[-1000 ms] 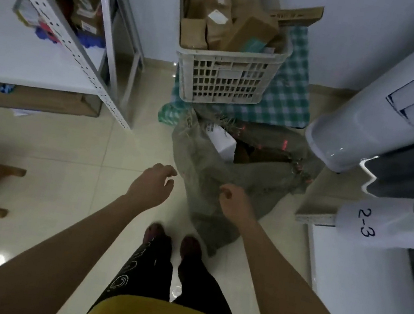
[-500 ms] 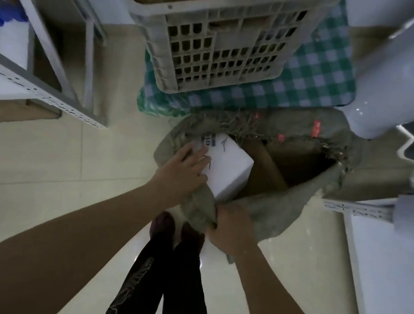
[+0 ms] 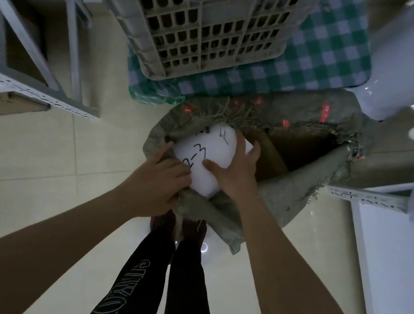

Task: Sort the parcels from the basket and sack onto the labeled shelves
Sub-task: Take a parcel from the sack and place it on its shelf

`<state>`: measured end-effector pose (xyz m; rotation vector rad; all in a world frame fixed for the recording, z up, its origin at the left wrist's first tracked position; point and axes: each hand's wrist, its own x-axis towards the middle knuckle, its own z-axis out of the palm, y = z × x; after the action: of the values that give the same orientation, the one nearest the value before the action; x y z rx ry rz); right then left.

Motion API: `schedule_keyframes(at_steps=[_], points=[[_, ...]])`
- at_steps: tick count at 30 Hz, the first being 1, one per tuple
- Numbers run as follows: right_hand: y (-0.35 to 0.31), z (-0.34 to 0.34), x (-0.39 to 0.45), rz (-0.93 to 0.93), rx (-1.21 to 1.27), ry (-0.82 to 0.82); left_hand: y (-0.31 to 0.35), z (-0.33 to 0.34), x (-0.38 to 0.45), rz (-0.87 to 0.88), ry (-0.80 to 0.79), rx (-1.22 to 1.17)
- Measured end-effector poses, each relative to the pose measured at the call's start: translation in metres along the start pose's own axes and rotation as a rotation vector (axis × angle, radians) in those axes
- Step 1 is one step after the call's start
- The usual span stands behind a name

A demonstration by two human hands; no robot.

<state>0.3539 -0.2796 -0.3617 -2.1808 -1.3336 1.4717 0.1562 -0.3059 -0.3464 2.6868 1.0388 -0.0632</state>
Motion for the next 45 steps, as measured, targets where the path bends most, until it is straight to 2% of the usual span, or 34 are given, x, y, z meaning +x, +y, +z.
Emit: schedule_keyframes(at_steps=[3, 7, 9, 11, 13, 16, 18, 20, 22, 24, 26, 29, 33, 35, 37, 39, 42, 44, 45], points=[[0.008, -0.013, 0.008, 0.012, 0.100, 0.023, -0.009, -0.001, -0.015, -0.069, -0.036, 0.026], [0.017, -0.027, 0.002, 0.036, 0.078, 0.132, -0.008, -0.009, -0.021, -0.328, -0.083, 0.083], [0.019, -0.027, -0.002, 0.030, 0.007, 0.161, -0.005, -0.010, -0.006, -0.517, -0.054, 0.064], [0.017, -0.024, -0.005, -0.057, -0.192, 0.193, -0.006, -0.010, 0.008, -0.652, 0.029, 0.040], [0.018, -0.020, -0.006, -0.230, -0.415, 0.250, -0.007, -0.006, 0.019, -0.685, 0.072, 0.035], [0.016, -0.020, -0.003, -0.345, -0.525, 0.217, -0.016, 0.003, 0.039, -0.603, 0.058, 0.046], [0.010, -0.022, -0.005, -0.332, -0.592, 0.162, -0.023, 0.004, 0.051, -0.604, -0.036, -0.098], [0.002, -0.026, -0.007, -0.331, -0.778, 0.127, -0.029, 0.004, 0.059, -0.684, -0.154, -0.381], [-0.013, -0.029, -0.001, -0.313, -0.919, 0.156, -0.030, 0.007, 0.063, -0.756, -0.189, -0.611], [-0.025, -0.027, 0.009, -0.302, -0.877, 0.166, -0.026, 0.007, 0.064, -0.800, -0.130, -0.673], [-0.023, -0.019, 0.019, -0.342, -0.741, 0.076, -0.025, 0.008, 0.065, -0.829, -0.011, -0.733], [-0.012, -0.010, 0.018, -0.301, -0.607, -0.064, -0.026, 0.008, 0.065, -0.913, 0.091, -0.867], [0.005, -0.017, 0.004, -0.238, -0.565, 0.004, -0.041, 0.016, 0.058, -1.248, 0.157, -0.960], [0.009, -0.018, 0.000, -0.201, -0.547, 0.060, -0.045, 0.018, 0.053, -1.365, 0.132, -0.963], [0.012, -0.014, -0.005, -0.207, -0.562, 0.159, -0.040, 0.017, 0.049, -1.303, 0.096, -0.760], [0.016, -0.007, -0.006, -0.184, -0.557, 0.264, -0.031, 0.013, 0.046, -1.081, 0.145, -0.582], [0.021, 0.003, -0.006, -0.155, -0.526, 0.424, -0.020, 0.014, 0.038, -0.892, 0.175, -0.731], [0.020, 0.007, -0.005, -0.274, -0.549, 0.522, -0.009, 0.010, 0.031, -0.859, 0.117, -0.877], [0.020, 0.006, -0.003, -0.348, -0.581, 0.521, -0.003, 0.006, 0.028, -0.844, 0.056, -0.912]])
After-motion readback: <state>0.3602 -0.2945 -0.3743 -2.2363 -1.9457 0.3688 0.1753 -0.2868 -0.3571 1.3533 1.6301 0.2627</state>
